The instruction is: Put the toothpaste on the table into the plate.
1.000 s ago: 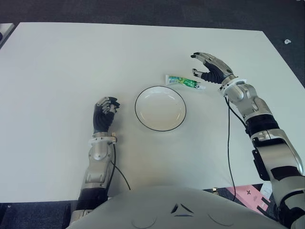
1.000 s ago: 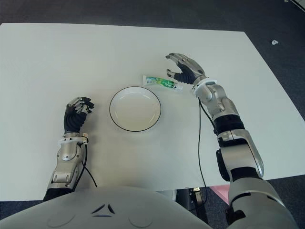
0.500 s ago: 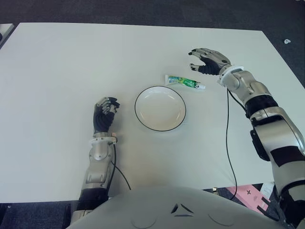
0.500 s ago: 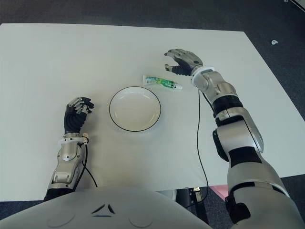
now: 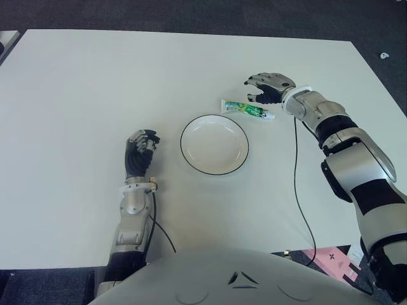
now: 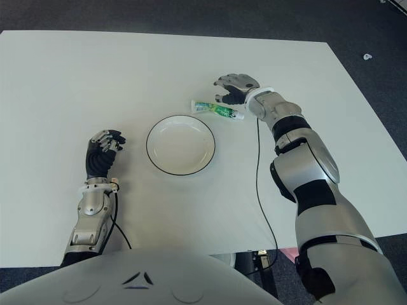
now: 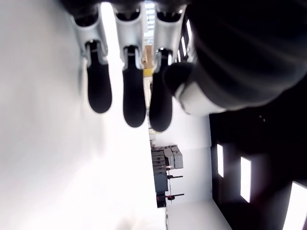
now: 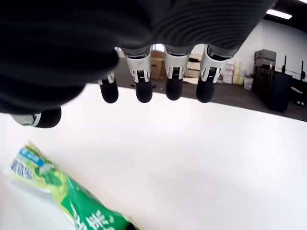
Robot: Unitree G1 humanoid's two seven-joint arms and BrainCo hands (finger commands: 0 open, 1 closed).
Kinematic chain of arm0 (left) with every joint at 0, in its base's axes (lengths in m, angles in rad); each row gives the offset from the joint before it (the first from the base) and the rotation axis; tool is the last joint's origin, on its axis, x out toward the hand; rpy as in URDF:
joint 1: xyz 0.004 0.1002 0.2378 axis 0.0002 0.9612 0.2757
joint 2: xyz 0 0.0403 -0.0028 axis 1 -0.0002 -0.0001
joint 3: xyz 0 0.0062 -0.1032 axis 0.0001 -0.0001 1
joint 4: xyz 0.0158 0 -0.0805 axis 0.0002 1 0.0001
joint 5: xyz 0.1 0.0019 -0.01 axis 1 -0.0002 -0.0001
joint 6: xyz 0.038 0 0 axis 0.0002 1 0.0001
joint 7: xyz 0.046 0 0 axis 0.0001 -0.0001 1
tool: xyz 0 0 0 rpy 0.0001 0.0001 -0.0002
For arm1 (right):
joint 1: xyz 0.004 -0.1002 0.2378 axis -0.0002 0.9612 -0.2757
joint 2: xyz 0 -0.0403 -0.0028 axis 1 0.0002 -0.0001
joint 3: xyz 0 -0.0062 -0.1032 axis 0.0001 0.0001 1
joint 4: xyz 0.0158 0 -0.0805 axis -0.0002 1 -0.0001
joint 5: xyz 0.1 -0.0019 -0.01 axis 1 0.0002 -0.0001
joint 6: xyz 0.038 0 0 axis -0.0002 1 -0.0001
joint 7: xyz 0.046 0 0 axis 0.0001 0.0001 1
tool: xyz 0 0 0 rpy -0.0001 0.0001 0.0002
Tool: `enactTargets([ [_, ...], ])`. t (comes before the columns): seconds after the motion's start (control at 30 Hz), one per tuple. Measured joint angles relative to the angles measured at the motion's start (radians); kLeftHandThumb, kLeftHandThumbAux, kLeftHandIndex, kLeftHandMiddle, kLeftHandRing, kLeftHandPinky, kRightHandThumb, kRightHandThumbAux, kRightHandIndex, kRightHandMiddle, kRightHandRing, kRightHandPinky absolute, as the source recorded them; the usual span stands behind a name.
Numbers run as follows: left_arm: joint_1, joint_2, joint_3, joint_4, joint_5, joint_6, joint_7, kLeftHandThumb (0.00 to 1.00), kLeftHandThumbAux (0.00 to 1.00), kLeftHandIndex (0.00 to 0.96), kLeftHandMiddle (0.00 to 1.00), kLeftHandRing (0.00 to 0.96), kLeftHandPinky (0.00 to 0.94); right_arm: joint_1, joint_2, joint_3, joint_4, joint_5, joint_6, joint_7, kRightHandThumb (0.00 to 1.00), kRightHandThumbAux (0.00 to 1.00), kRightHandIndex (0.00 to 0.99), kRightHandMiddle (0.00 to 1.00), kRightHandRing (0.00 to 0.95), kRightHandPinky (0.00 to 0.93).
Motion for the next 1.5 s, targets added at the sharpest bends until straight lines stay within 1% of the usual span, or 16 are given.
enactTargets([
  [0.23, 0.003, -0.001, 0.001, 0.004, 0.008, 0.000, 0.014, 0.706, 0.721, 0.429, 0.516, 0.514, 0.514, -0.002, 0.036, 0.062, 0.040, -0.032, 0.030, 0.000, 0.611, 0.101, 0.000, 0.000, 0.000, 0.000],
  [0.63, 0.003, -0.008, 0.002, 0.010, 0.008, -0.006, 0.019, 0.708, 0.723, 0.428, 0.513, 0.504, 0.510, -0.002, 0.065, 0.158, 0.059, -0.086, 0.047, 0.027, 0.610, 0.082, 0.000, 0.000, 0.000, 0.000],
  [0.8, 0.006, -0.010, 0.003, 0.005, 0.007, -0.007, 0.020, 0.708, 0.724, 0.427, 0.506, 0.502, 0.509, -0.002, 0.071, 0.192, 0.064, -0.103, 0.067, 0.020, 0.605, 0.073, 0.000, 0.000, 0.000, 0.000],
  [1.07, 0.015, -0.010, 0.006, -0.002, 0.006, -0.008, 0.020, 0.708, 0.723, 0.427, 0.501, 0.502, 0.511, 0.007, 0.082, 0.221, 0.070, -0.108, 0.096, 0.005, 0.598, 0.064, 0.000, 0.000, 0.000, 0.000],
  [1.27, 0.027, -0.010, 0.009, -0.006, 0.006, -0.018, 0.020, 0.709, 0.723, 0.428, 0.505, 0.506, 0.516, 0.007, 0.082, 0.228, 0.070, -0.105, 0.102, 0.008, 0.600, 0.058, 0.000, 0.000, 0.000, 0.000],
  [1.5, 0.040, -0.011, 0.010, -0.014, 0.006, -0.020, 0.020, 0.708, 0.724, 0.427, 0.499, 0.496, 0.497, 0.017, 0.091, 0.229, 0.069, -0.101, 0.131, 0.008, 0.603, 0.052, 0.000, 0.000, 0.000, 0.000],
])
